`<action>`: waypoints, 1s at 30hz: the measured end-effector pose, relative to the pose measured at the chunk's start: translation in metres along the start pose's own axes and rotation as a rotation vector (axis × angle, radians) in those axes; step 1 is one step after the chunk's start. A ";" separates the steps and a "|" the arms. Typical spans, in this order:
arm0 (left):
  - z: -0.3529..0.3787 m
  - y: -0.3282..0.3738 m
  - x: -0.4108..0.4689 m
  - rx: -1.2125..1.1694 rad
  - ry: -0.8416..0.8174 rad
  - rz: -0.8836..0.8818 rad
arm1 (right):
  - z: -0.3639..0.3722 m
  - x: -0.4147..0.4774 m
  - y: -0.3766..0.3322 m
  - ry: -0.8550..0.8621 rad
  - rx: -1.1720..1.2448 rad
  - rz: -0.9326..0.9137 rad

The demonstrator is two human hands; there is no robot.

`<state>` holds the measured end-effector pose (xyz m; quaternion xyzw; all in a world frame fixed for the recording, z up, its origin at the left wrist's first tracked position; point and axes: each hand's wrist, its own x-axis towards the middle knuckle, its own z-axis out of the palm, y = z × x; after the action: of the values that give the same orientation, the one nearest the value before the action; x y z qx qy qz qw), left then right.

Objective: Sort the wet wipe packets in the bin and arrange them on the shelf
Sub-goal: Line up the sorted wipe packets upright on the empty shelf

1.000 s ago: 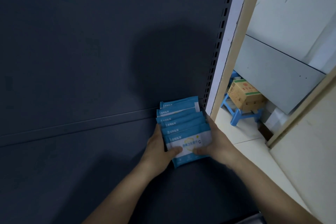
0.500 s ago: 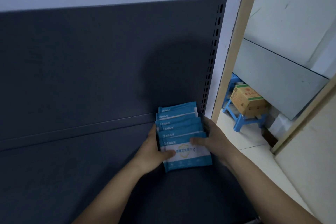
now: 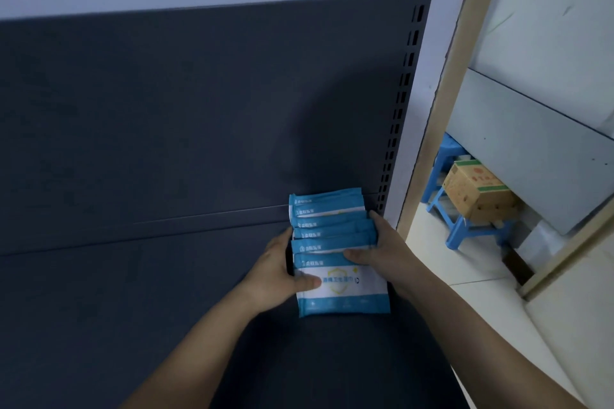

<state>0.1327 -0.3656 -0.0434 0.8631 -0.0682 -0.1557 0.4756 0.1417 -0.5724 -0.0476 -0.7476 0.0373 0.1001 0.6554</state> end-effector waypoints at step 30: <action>-0.239 -0.184 -0.398 1.155 0.640 -0.081 | 0.386 -0.175 -0.052 -0.310 -1.040 -0.836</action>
<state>-0.1681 0.0304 0.0024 0.9849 0.0364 0.1526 -0.0734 -0.0590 -0.1968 -0.0088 -0.8939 -0.4018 -0.0504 0.1923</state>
